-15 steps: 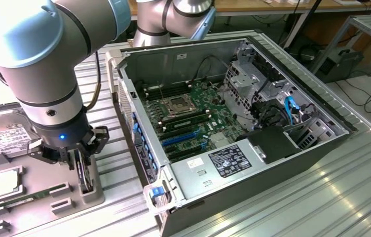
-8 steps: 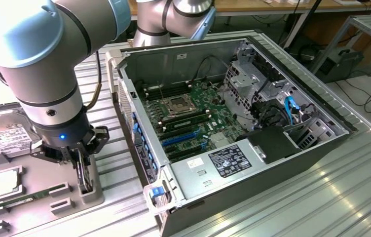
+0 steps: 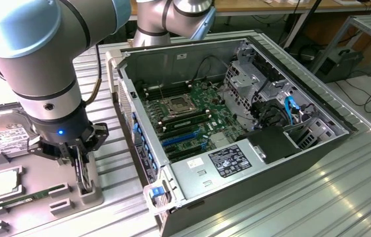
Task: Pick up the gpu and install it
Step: 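Pick up the gpu and move the gpu toward the slot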
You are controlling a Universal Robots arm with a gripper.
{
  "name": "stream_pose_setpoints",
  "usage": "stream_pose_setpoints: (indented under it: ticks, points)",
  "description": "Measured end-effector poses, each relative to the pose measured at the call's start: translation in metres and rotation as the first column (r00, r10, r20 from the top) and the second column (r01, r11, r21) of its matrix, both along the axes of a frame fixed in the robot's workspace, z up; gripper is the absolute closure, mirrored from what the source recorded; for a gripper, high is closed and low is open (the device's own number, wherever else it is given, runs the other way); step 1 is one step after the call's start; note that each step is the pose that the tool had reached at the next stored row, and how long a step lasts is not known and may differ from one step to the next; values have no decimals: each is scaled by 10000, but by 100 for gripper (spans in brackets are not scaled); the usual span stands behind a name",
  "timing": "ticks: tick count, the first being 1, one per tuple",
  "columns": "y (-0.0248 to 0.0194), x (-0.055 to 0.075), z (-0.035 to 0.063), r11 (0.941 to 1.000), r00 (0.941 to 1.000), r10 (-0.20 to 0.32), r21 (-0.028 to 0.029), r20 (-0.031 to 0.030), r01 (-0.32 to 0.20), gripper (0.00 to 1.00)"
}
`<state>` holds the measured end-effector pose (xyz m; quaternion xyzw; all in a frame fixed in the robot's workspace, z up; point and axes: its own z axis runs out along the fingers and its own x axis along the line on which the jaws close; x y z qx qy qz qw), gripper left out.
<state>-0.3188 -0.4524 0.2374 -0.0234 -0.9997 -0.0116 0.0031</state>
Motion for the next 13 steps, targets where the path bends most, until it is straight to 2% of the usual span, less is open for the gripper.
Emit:
stream_pose_setpoints:
  ticks: [13]
  points:
    - [0, 3, 82, 10000, 10000, 0, -1, -1, 0, 73]
